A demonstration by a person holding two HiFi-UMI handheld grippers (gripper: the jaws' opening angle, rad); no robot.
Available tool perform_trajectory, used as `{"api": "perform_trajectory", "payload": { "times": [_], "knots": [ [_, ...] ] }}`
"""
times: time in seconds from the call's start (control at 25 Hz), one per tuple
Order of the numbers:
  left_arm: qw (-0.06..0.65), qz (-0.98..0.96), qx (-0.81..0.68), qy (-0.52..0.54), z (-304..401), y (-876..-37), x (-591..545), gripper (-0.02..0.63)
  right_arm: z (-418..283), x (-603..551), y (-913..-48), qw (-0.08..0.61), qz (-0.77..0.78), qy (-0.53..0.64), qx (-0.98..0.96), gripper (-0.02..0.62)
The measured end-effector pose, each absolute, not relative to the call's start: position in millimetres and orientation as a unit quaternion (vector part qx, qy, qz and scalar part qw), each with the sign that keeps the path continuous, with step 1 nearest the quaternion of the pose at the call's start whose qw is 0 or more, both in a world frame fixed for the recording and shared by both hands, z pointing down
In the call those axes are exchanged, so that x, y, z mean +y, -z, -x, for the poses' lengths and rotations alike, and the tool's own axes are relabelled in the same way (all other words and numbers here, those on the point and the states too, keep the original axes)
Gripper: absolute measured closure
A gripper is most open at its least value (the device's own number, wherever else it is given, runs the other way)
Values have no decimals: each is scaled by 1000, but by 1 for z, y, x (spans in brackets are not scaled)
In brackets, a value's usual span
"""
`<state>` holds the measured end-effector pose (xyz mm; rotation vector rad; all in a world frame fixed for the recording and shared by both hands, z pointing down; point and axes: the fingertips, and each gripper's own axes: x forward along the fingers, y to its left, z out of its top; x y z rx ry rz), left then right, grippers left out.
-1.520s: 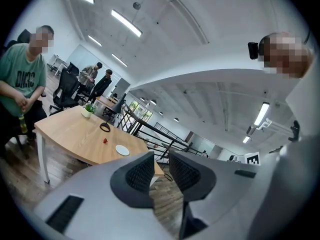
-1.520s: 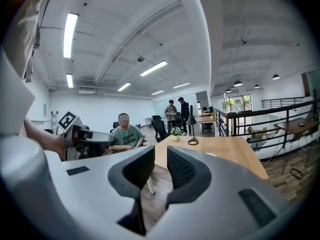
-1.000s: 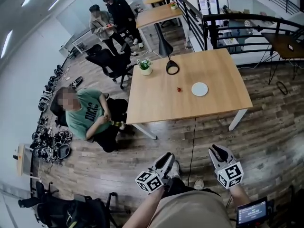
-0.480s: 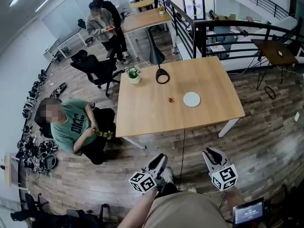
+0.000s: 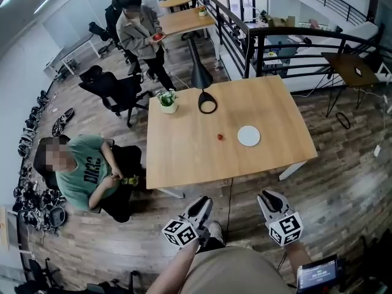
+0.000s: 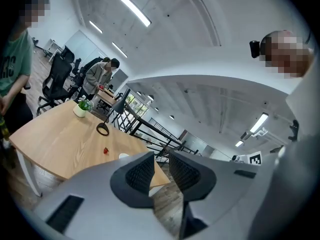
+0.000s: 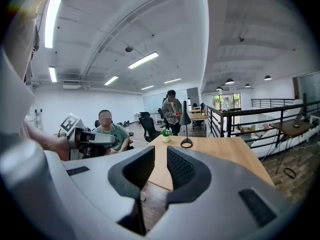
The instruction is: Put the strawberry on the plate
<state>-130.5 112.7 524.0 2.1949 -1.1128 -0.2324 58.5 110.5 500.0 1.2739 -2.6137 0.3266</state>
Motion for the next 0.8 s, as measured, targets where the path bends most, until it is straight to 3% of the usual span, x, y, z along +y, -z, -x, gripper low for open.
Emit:
{"api": "perform_trajectory", "payload": {
  "times": [0.8],
  "knots": [
    [342,-844,-400,100,236,-543,2,531,51,2,-514,130,-451,-107,-876,537]
  ]
}}
